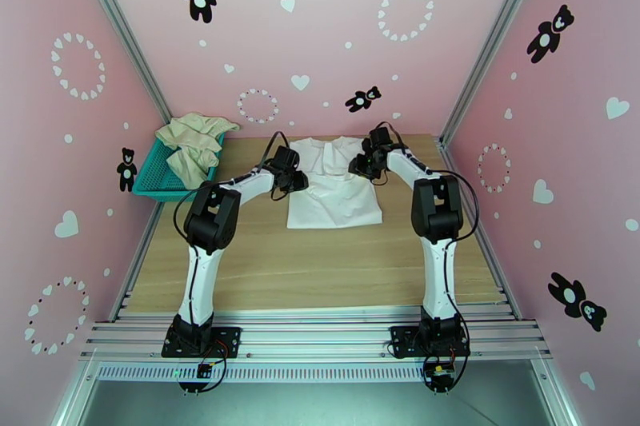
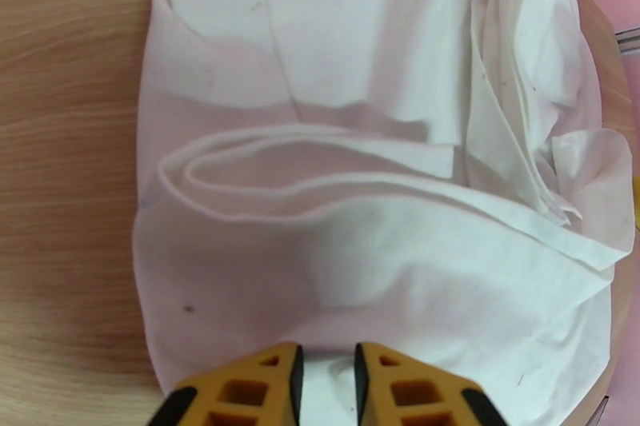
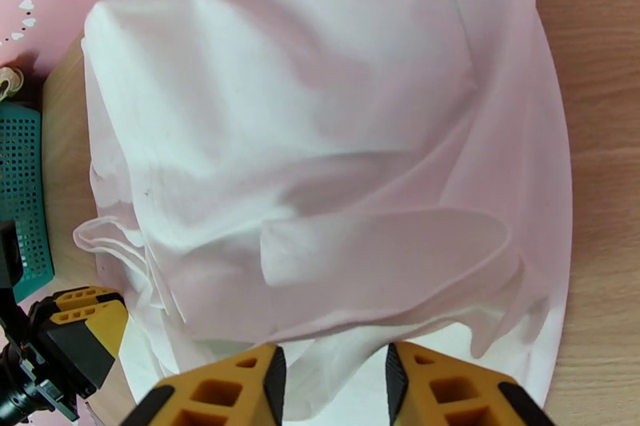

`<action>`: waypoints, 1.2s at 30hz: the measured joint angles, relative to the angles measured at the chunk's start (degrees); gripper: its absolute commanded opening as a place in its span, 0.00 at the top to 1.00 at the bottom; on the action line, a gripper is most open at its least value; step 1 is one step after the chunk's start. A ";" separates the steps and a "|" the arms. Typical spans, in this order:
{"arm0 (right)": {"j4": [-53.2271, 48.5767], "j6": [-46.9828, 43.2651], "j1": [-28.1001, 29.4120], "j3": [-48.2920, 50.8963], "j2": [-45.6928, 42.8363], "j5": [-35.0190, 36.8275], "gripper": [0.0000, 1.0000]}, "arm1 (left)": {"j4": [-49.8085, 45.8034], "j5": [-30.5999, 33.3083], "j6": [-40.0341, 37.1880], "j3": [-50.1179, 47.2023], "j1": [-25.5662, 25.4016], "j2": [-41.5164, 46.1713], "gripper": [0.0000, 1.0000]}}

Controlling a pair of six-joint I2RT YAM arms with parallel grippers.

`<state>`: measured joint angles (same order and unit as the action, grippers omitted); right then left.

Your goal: Fold and stack the mixed laundry pile

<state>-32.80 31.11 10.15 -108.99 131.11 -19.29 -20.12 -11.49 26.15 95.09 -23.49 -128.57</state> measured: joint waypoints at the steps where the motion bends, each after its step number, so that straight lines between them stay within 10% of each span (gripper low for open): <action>1: -0.02 0.11 -0.26 -1.16 0.57 0.02 0.61 | -0.02 0.07 0.00 0.00 0.09 0.00 0.74; 10: -2.64 -0.90 -1.33 -3.56 0.98 1.46 0.53 | 0.17 0.81 -0.52 -2.78 1.77 2.08 0.61; 23: 0.42 -5.92 -9.77 43.01 -41.55 -0.79 0.24 | 3.69 2.64 3.76 -35.41 -0.87 41.94 0.29; 36: 10.29 -3.17 -12.59 58.99 -36.72 -14.03 0.29 | 16.92 -4.96 14.34 -55.60 -1.01 40.13 0.30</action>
<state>-22.50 27.94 -2.44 -50.00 94.39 -33.32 -3.20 -16.45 40.49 39.48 -24.49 -88.44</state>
